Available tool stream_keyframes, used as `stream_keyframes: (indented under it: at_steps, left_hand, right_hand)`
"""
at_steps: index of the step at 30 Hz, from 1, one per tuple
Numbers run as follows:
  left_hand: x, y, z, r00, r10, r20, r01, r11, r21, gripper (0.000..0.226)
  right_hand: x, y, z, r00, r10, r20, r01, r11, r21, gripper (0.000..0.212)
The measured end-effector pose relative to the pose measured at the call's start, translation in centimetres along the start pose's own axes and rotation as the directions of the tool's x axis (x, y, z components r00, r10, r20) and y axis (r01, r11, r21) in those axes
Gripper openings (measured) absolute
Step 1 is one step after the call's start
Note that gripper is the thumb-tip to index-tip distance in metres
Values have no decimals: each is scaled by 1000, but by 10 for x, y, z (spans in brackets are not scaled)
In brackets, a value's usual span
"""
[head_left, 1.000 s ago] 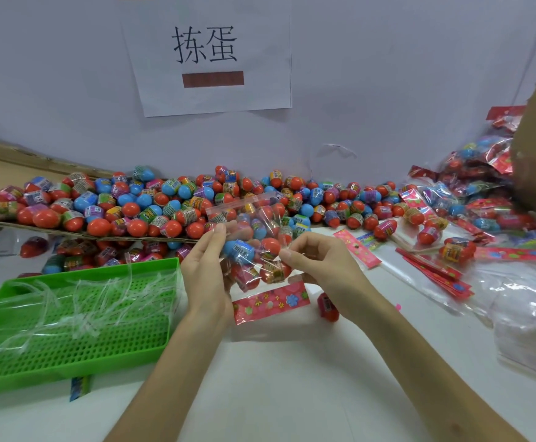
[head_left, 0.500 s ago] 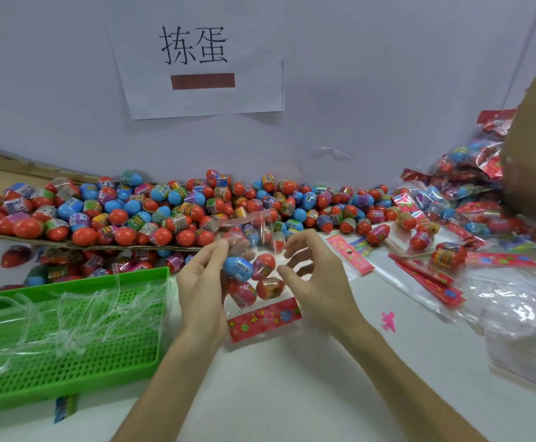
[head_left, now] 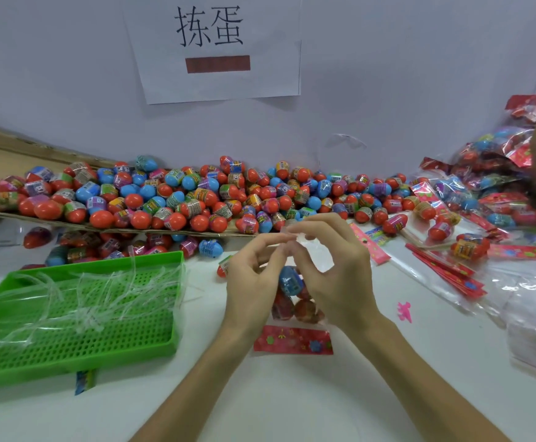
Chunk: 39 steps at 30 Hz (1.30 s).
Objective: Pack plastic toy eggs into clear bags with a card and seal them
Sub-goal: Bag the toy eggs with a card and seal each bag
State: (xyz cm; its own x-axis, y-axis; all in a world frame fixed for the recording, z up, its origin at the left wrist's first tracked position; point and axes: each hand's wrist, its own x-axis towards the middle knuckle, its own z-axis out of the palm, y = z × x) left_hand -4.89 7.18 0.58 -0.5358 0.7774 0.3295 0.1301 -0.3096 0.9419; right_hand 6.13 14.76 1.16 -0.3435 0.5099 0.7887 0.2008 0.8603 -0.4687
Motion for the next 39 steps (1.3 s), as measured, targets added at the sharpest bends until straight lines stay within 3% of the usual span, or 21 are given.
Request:
stream_keyframes:
  at_steps: [17,29,39]
  left_hand:
    - [-7,2,1,988,147,49,-155,961,231,32]
    - [-5,-5,-4,976,194,98,-216,904,369,28]
    - [-5,0,-4,969,208,133,-244,893,377,23]
  right_hand:
    - [3,1,-9,999,41,7,-41,992,121,9]
    - [5,8,-12,998,-29,62,25,998,61,9]
    - [6,3,-10,987,97,128,-105,993,58,13]
